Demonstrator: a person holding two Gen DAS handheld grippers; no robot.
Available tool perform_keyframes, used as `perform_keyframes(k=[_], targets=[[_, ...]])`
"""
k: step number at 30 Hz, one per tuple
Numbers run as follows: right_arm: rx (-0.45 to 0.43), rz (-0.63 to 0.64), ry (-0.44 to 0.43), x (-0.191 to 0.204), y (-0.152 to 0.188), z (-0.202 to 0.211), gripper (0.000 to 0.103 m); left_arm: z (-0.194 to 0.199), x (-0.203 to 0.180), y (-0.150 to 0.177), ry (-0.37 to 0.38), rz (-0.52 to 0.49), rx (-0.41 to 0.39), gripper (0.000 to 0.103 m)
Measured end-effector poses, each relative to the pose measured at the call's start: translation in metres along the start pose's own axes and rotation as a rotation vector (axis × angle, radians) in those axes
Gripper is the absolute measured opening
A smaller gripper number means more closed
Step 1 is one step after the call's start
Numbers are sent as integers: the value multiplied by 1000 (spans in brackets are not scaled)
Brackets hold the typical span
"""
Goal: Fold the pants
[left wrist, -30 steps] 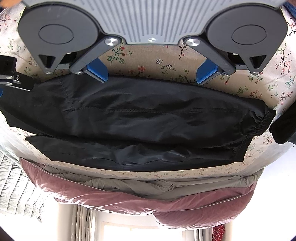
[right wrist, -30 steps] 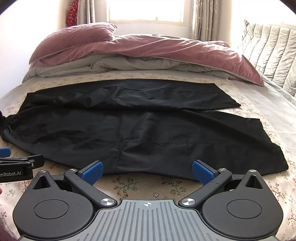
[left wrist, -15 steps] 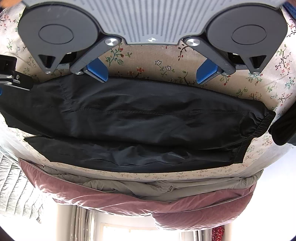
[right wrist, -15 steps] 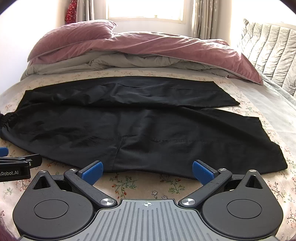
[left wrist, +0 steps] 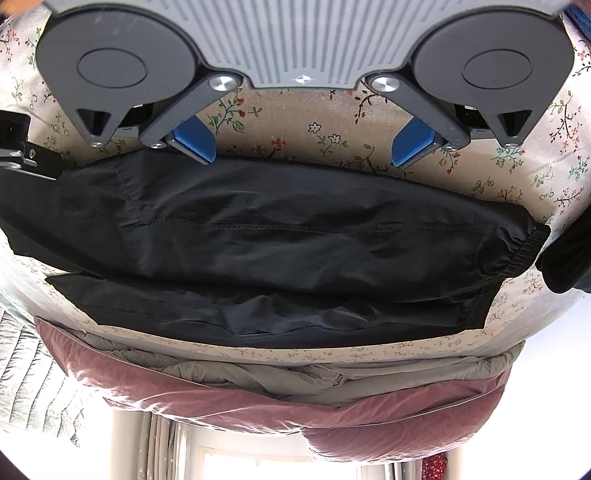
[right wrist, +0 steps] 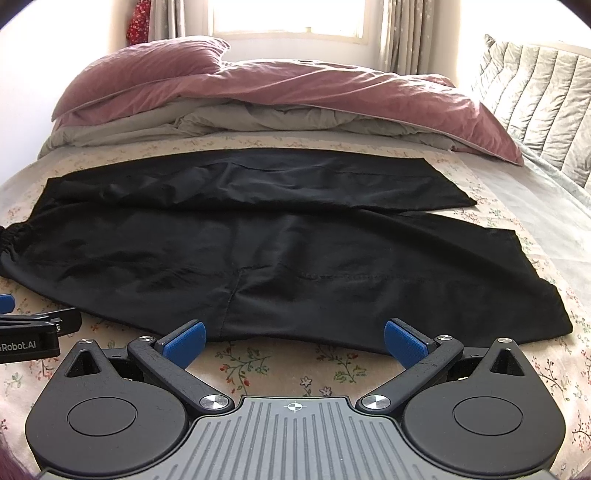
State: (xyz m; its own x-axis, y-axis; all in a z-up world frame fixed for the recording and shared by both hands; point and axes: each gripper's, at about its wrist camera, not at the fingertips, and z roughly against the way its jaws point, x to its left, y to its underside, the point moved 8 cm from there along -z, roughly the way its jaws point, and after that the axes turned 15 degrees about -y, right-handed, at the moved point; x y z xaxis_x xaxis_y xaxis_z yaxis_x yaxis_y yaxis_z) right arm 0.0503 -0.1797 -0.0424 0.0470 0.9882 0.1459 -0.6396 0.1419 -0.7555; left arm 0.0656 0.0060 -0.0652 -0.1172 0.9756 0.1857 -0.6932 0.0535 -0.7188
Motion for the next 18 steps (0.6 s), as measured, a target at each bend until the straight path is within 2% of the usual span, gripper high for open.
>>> perform_keyframes(k=[18], targets=[[12, -17, 16, -4, 0, -1, 103, -3, 0, 1, -2, 4, 11, 103]])
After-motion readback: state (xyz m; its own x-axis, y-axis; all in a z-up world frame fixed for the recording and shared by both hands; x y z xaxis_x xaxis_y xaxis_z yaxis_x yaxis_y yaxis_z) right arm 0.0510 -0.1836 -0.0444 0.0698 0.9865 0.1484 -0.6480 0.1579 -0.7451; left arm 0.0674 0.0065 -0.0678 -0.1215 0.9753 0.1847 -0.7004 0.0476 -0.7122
